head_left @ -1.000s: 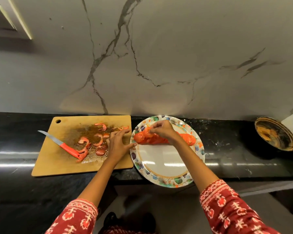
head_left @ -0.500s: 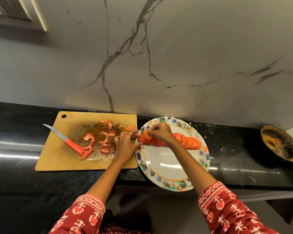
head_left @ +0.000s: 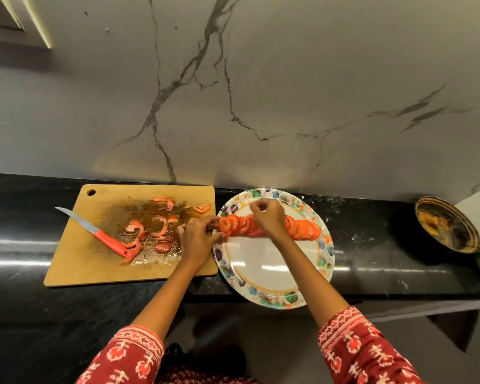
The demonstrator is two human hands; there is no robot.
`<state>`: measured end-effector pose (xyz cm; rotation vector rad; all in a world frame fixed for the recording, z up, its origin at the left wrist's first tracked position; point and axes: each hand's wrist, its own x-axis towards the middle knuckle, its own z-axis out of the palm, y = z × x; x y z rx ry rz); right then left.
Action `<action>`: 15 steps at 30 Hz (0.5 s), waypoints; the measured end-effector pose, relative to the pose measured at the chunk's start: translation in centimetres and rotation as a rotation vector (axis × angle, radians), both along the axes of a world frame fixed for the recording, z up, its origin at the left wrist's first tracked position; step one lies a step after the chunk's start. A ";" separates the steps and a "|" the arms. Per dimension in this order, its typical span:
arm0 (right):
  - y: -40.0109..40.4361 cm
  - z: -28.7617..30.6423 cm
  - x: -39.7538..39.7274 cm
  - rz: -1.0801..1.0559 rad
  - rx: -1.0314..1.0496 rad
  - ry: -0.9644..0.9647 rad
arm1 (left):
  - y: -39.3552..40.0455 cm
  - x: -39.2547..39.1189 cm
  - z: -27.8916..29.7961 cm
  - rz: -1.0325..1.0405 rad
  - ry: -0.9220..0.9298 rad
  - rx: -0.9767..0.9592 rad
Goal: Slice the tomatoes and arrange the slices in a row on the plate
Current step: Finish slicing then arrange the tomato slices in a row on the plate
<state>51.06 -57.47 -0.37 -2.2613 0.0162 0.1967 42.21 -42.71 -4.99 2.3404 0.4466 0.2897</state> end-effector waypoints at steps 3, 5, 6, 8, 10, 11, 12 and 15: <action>-5.3 -0.4 1.1 -0.190 -0.014 -0.087 | -0.5 0.1 0.2 0.004 0.017 0.078; -7.9 -1.0 1.5 -0.237 -0.047 -0.094 | -0.8 0.1 0.4 0.003 0.030 0.111; -8.9 -1.2 1.5 -0.243 -0.066 -0.085 | -1.0 0.2 0.5 -0.007 0.039 0.118; -10.2 -1.6 1.6 -0.261 -0.115 -0.087 | -1.2 0.3 0.6 -0.028 0.061 0.124; -10.9 -2.0 1.5 -0.298 -0.146 -0.083 | -1.3 0.4 0.6 -0.032 0.067 0.131; -11.2 -2.2 1.4 -0.306 -0.148 -0.080 | -1.4 0.4 0.5 -0.036 0.063 0.141; -11.4 -2.4 1.4 -0.301 -0.151 -0.081 | -1.4 0.4 0.5 -0.040 0.055 0.151; -11.5 -2.8 1.0 -0.258 -0.182 -0.116 | -1.5 0.6 0.5 -0.058 0.051 0.170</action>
